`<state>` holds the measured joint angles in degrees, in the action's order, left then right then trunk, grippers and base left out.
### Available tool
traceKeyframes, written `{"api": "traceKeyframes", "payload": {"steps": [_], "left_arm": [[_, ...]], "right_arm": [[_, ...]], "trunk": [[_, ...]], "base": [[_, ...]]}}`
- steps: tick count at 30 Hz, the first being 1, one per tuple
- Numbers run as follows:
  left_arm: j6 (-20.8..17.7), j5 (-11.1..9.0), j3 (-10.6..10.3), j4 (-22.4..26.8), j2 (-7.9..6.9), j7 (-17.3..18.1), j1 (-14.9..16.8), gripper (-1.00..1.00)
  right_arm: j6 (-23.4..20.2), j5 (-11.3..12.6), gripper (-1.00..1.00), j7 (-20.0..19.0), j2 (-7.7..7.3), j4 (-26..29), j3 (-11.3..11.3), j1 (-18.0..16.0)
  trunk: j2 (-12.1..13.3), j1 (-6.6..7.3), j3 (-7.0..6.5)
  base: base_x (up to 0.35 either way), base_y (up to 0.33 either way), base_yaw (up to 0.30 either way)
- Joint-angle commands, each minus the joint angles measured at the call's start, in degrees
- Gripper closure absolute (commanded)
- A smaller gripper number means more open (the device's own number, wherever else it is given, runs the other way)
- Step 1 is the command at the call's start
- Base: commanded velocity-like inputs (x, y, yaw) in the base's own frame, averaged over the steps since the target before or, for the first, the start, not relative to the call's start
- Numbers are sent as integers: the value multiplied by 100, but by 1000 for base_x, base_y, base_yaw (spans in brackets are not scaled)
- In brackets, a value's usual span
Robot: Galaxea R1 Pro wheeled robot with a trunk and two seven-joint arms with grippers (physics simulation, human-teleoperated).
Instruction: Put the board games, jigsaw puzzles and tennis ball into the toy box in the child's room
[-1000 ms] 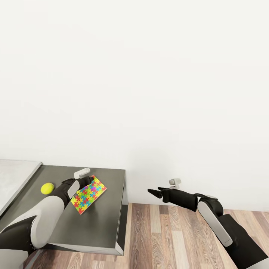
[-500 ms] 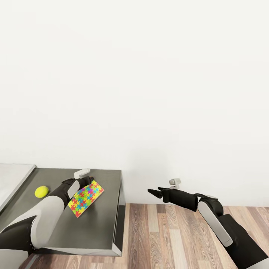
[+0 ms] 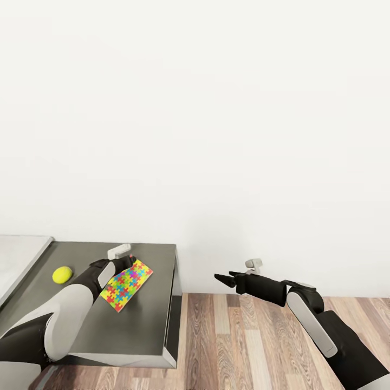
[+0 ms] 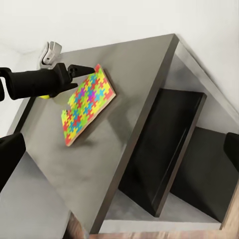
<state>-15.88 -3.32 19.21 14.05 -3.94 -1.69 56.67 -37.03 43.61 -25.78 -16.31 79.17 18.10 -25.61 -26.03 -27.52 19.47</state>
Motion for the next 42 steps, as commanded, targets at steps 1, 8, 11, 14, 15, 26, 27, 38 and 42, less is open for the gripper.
{"api": "traceKeyframes", "payload": {"steps": [1, 8, 11, 14, 15, 26, 27, 38, 42], "left_arm": [[-36, -33, 4, 10, 0, -17, 2, -100], [-38, -32, 4, 10, -1, -12, 2, -100], [-38, -31, 4, 10, -1, -9, 2, -100], [-38, -30, 4, 10, -1, -8, 2, -100], [-40, -29, 4, 10, -1, -8, 2, -100], [-47, -28, 4, 10, -1, 1, 2, -100], [-47, -28, 4, 10, -1, 1, 2, -100], [-47, -30, 4, 10, -1, 5, 2, -100], [-47, -29, 4, 10, -1, 5, 2, -100]], "right_arm": [[-24, 25, -100, 3, -4, 2, 3, -5], [-24, 25, -100, 3, -4, 2, 7, -5], [-24, 25, -100, 3, -13, 6, 8, -5], [-24, 25, -100, 3, -15, 9, 9, -5], [-24, 25, -100, 3, -14, 10, 9, -5], [-24, 25, -100, 3, -19, 11, 9, -5], [-24, 25, -100, 3, -20, 11, 9, -5], [-23, 25, -100, 2, -27, 11, 9, -5], [-23, 25, -100, -2, -30, 11, 8, -5]], "trunk": [[-9, -2, 9], [-9, -2, 9], [-9, -2, 9], [-9, -2, 9], [-9, -2, 9], [-9, -2, -18], [-9, -2, -18], [-9, -2, -48], [-9, -2, -61]], "base": [[-15, 0, 0], [-5, 0, 0], [0, 0, 0], [-5, 0, 0], [-26, 0, 0], [-9, 0, -65], [0, 0, -20], [-36, 0, -67], [-71, 0, -89]]}}
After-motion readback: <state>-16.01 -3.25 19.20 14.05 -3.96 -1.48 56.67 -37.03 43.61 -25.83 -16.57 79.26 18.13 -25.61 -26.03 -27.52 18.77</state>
